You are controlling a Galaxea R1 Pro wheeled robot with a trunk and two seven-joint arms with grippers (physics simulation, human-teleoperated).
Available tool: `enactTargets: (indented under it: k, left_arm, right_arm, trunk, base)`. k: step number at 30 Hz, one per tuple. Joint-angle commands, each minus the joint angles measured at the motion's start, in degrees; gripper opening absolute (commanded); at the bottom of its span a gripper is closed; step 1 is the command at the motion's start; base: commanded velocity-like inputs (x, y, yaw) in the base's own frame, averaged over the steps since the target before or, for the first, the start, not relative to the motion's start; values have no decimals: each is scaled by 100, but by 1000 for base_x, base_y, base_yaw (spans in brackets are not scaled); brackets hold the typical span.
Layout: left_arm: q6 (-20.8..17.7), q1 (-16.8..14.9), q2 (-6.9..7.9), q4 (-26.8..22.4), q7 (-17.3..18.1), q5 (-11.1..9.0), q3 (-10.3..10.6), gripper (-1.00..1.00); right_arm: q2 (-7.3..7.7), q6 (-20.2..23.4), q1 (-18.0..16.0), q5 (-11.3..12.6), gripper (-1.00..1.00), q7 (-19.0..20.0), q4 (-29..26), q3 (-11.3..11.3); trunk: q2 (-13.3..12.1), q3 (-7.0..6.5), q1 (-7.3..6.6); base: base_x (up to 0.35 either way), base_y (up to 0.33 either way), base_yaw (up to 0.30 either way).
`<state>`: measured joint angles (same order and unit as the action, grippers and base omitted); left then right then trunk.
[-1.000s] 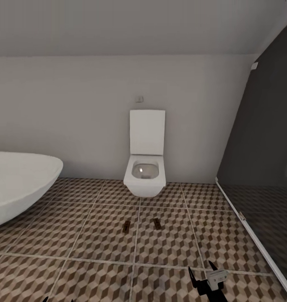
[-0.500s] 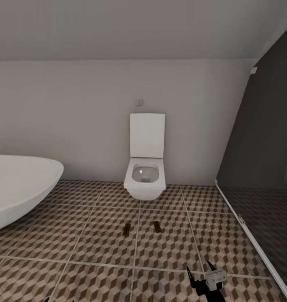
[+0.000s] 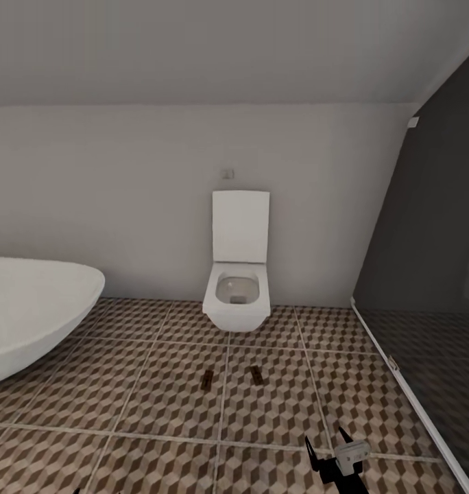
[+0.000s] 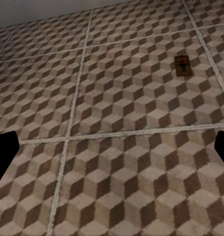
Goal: Take the four mousetraps from the cabinet in the bathroom and place them on the bathroom floor. Make sure all four end up on the same floor surface, and ensure that at least two of them are either under or directly next to the same bathroom sink.
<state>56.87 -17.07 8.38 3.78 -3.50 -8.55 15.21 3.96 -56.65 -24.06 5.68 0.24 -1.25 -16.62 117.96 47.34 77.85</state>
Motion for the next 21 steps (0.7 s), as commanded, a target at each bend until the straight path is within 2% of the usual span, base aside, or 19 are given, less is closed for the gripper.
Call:
enactTargets:
  k: [1, 21]
  left_arm:
    - [26, -7, -3, 18, -37, -15, 52, 100]
    - [23, -7, -3, 18, -37, -15, 52, 100]
  right_arm:
    - [1, -13, -3, 56, 100, 3, 2, -52]
    - [4, -6, -3, 56, 100, 3, 2, -52]
  trunk:
    - [-39, -13, -24]
    - [-841, -372, -463]
  base:
    - [0, 0, 0]
    - [0, 0, 0]
